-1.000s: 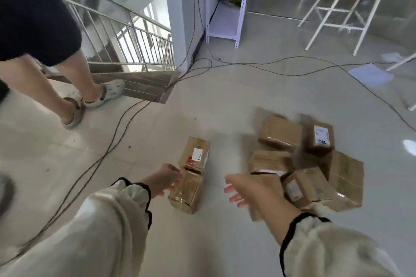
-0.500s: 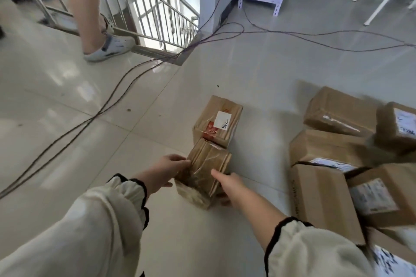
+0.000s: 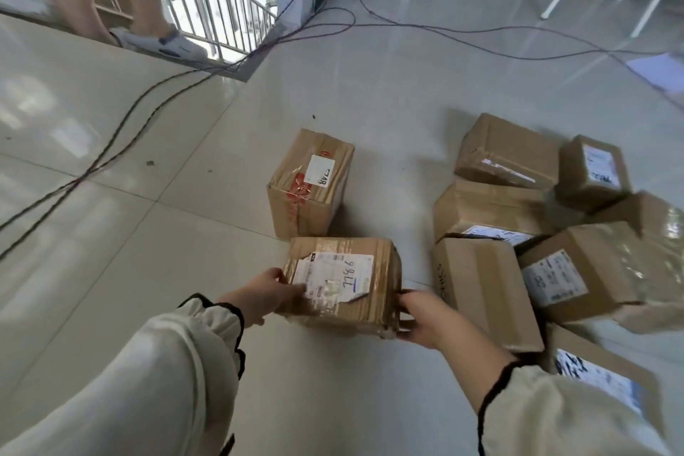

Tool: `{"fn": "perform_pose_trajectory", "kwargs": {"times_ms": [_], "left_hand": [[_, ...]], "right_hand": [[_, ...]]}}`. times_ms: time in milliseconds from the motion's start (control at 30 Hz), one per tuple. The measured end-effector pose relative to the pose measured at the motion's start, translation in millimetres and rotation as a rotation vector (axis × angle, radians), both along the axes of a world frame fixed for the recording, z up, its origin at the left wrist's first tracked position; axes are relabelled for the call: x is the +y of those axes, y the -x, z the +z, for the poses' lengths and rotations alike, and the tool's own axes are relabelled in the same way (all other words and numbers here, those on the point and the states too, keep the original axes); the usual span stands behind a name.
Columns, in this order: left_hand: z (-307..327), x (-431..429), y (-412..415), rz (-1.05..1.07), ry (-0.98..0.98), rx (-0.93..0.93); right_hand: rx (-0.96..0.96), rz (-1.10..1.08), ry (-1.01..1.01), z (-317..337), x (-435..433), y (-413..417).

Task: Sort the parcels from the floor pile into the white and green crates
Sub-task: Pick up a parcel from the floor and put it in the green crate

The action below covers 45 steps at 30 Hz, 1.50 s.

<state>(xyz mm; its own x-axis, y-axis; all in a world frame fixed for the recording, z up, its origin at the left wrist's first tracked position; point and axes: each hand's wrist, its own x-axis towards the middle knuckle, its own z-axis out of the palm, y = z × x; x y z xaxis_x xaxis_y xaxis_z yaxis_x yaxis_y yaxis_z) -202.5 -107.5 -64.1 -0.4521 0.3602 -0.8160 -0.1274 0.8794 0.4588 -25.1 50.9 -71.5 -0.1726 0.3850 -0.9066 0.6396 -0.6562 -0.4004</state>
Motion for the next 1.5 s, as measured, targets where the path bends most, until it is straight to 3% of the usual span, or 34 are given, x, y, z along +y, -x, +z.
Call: {"fn": "perform_pose_trajectory", "kwargs": {"times_ms": [300,500,533,600,667,700,767,833,967,1067,1233,1500], "left_hand": [[-4,1,-6,-0.014,-0.004,-0.013],[0,-7,23,-0.043,-0.077,0.096],[-2,-10,27,-0.005,-0.142,0.145],[-6,-17,27,0.132,-0.236,0.263],[-10,-28,22,0.26,-0.187,0.306],[-12,-33,17,0.293,-0.123,0.216],[-10,-39,9,0.263,-0.035,-0.114],[-10,-38,5,0.147,-0.045,-0.258],[-14,-21,4,0.118,-0.146,-0.047],[-17,-20,6,0.115,-0.145,-0.025],[-24,-27,2,0.083,-0.105,-0.125],[-31,-26,4,0.12,-0.136,-0.168]], "right_hand": [[-0.001,-0.028,0.012,4,1,10],[-0.099,0.383,0.292,15,-7,-3],[-0.152,0.491,0.251,18,-7,-4],[-0.291,0.618,-0.017,18,-2,-5],[-0.314,0.587,-0.34,12,4,2],[-0.265,0.505,-0.402,8,6,7],[-0.149,0.357,-0.334,1,2,18],[-0.08,0.371,-0.166,-5,-5,24],[-0.044,0.582,0.064,1,-13,22],[-0.075,0.672,0.145,5,-12,17],[-0.027,0.52,0.011,1,-13,22],[0.067,0.392,0.091,-3,-19,37]]}}
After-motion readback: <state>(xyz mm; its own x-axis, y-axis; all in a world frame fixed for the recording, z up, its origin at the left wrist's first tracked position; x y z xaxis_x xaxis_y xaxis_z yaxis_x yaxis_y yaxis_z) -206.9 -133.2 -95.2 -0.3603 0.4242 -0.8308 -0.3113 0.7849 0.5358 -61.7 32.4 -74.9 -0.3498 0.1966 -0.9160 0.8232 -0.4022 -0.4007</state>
